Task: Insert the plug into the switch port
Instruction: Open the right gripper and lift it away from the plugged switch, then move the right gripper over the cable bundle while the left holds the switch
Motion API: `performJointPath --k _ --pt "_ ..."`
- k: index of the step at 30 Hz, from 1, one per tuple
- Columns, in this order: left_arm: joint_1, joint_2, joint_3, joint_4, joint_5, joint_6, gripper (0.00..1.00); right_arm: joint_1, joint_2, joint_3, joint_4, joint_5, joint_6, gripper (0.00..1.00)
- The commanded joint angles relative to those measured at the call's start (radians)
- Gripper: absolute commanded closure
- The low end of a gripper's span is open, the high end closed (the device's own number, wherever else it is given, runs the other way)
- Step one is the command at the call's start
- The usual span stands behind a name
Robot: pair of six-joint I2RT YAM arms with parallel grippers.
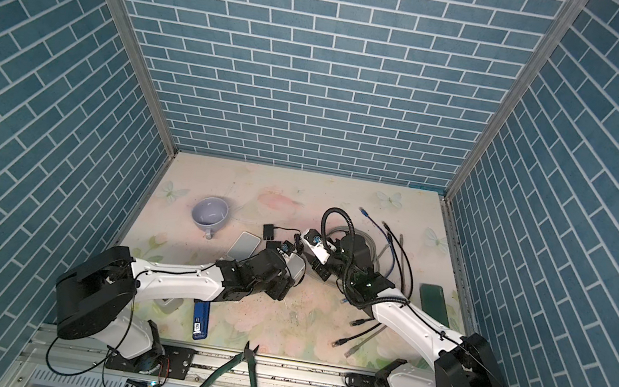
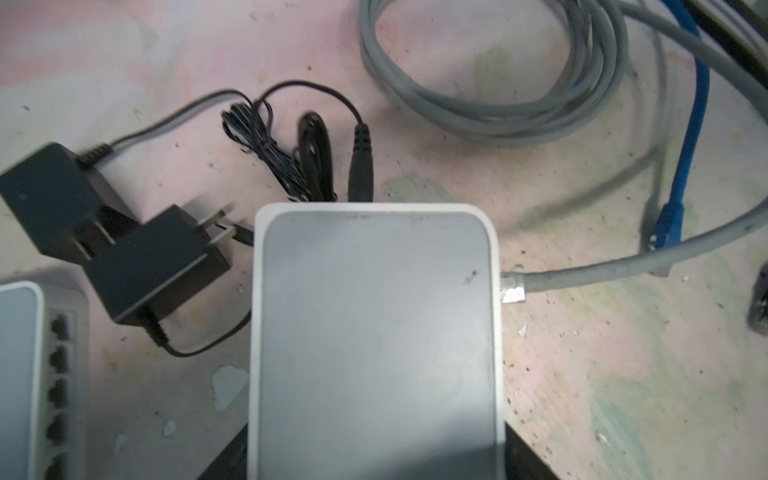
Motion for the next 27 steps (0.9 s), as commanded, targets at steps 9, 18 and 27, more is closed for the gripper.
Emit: performJointPath --k 9,18,27 --pt "-0.008 0.085 0.004 -0.156 0.106 -0.029 0.35 -0.075 0.001 0.055 -0.010 -0.044 0.216 0.54" --pt "0.002 0.140 0.024 -0.158 0.029 -0.088 0.24 -0.084 0.000 0.147 -0.206 0.012 0.240 0.01" --pt "0.080 0.147 0.014 -0.072 0.000 -0.163 0.23 -0.146 0.035 0.220 -0.438 0.129 0.417 0.01"
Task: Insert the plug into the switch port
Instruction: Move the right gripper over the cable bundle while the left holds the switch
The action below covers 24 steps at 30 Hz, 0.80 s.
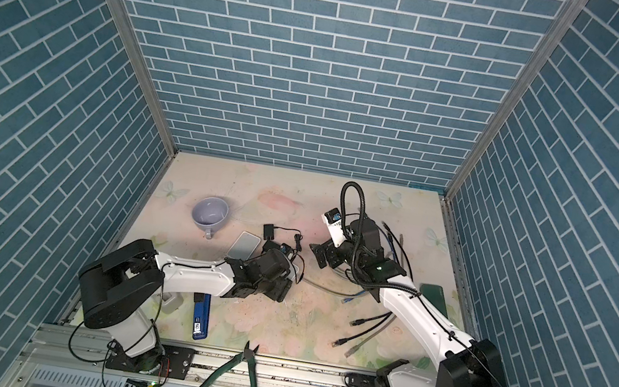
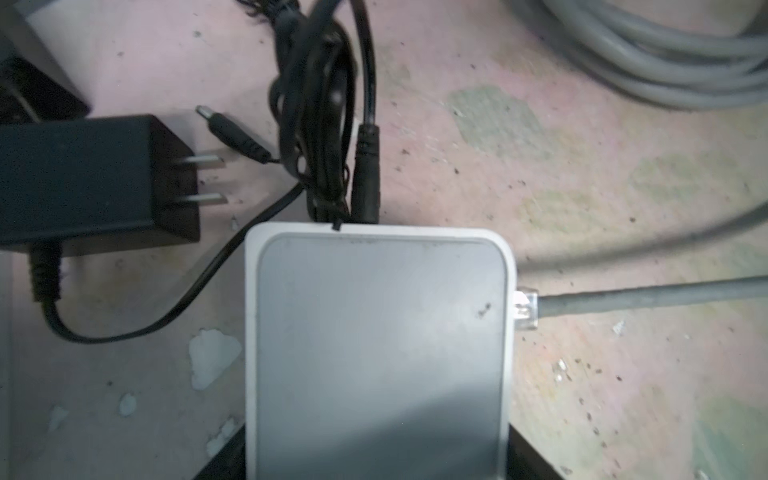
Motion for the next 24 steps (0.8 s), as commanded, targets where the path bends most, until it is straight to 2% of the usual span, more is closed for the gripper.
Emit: performJointPath --k 1,3,6,7,8,12,20,24 --pt "0.035 0.037 -0.020 -0.024 -0.015 -0.057 0.23 -0.047 0.018 0.038 -0.121 0.045 0.177 0.01" --pt "0.047 0.043 -0.015 -0.019 -0.025 -0.056 0.21 -0.060 0.017 0.044 -0.156 0.105 0.269 0.01" --pt "0.057 0.047 -0.008 -0.009 -0.037 -0.056 0.16 -0.077 0.005 0.039 -0.202 0.202 0.314 0.01" --pt "0.058 0.046 -0.005 -0.006 -0.036 -0.054 0.03 -0.086 -0.004 0.033 -0.220 0.241 0.337 0.01" --pt "0.058 0.047 -0.002 0.000 -0.030 -0.043 0.00 -0.096 -0.012 0.031 -0.234 0.250 0.349 0.01" --pt "0.058 0.045 0.009 0.008 -0.023 -0.026 0.00 -0.160 -0.019 0.046 -0.349 0.300 0.439 0.05" --pt "0.058 -0.056 0.008 0.061 -0.070 0.024 0.00 -0.297 -0.031 0.005 -0.433 0.279 0.530 0.32" --pt "0.058 -0.108 0.004 0.102 -0.097 0.067 0.00 -0.344 -0.009 0.001 -0.455 0.259 0.546 0.38"
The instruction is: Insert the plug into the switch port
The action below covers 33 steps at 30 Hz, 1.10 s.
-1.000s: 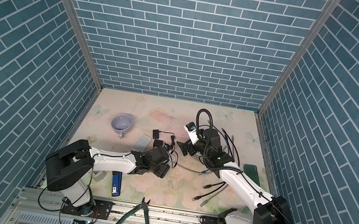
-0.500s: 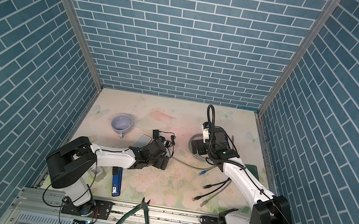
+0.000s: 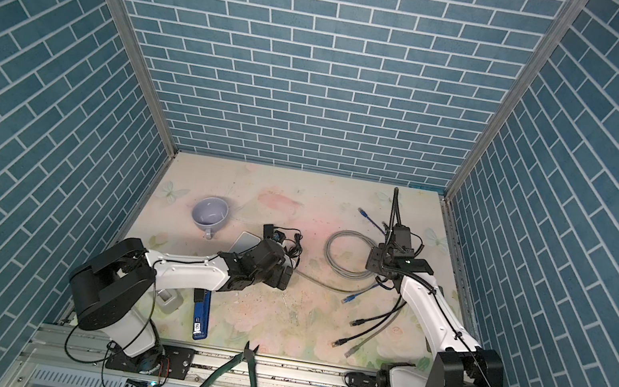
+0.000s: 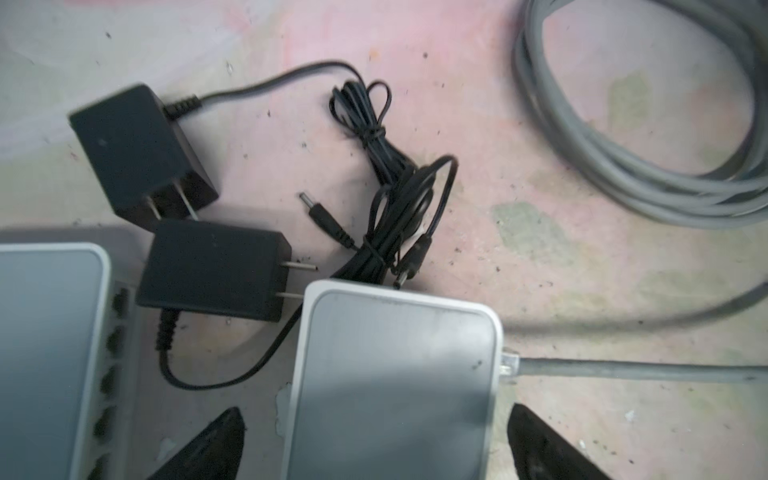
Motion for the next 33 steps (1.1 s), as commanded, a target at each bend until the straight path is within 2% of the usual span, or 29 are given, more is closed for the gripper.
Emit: performJointPath --k 1,8,15,17,25,27,30,33 --pt "0.004 -0.055 0.000 0.051 -0.036 0.060 0.00 -0.032 0.004 -0.012 -0.048 -0.020 0.072 0.39" --pt "0.003 -0.131 -0.053 0.149 0.007 0.097 0.00 -0.106 0.047 -0.075 0.005 -0.081 0.196 0.63" --pt "0.003 -0.191 -0.205 0.365 0.015 0.096 0.00 -0.129 0.135 -0.099 0.054 -0.096 0.239 0.68" --pt "0.003 -0.204 -0.215 0.368 0.043 0.110 0.00 -0.130 0.169 -0.097 0.076 -0.101 0.245 0.67" --pt "-0.006 -0.227 -0.229 0.351 0.006 0.157 0.00 -0.131 0.260 -0.086 0.111 -0.101 0.256 0.68" --pt "-0.006 -0.227 -0.224 0.341 0.006 0.170 0.00 -0.132 0.272 -0.085 0.115 -0.104 0.256 0.74" --pt "-0.009 -0.220 -0.213 0.331 0.007 0.182 0.00 -0.132 0.274 -0.089 0.121 -0.103 0.255 0.77" --pt "-0.014 -0.208 -0.205 0.330 -0.003 0.193 0.00 -0.134 0.261 -0.094 0.118 -0.103 0.252 0.85"
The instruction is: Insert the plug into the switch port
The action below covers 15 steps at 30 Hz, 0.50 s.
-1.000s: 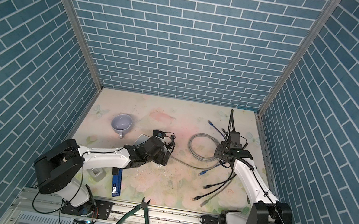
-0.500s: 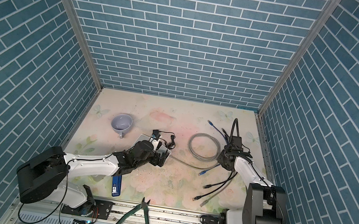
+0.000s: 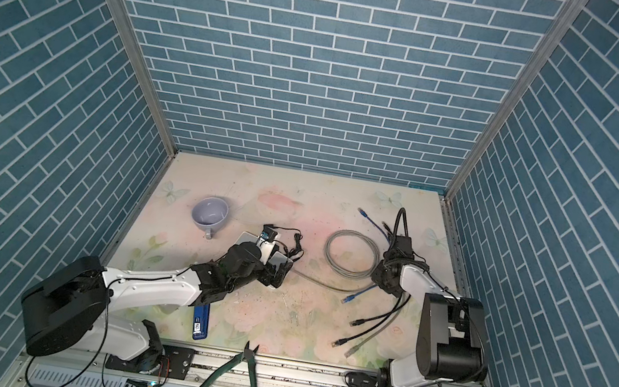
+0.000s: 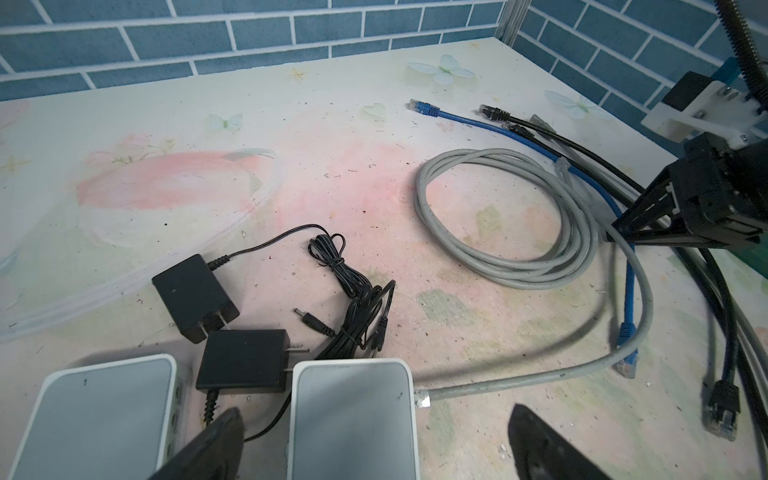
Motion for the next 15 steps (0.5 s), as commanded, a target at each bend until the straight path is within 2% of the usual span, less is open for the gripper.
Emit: performJointPath --k 1,9,15 --pt "-0.010 0.010 0.009 0.002 -0.027 0.033 0.00 -0.003 -0.009 -0.012 -0.004 0.001 0.028 0.86" --pt "-0.040 0.022 0.041 -0.021 -0.062 0.112 0.00 -0.010 -0.107 -0.012 -0.083 0.004 0.000 1.00" --pt "-0.049 0.019 0.041 -0.002 -0.047 0.119 0.01 -0.013 -0.196 0.009 -0.129 -0.045 0.002 1.00"
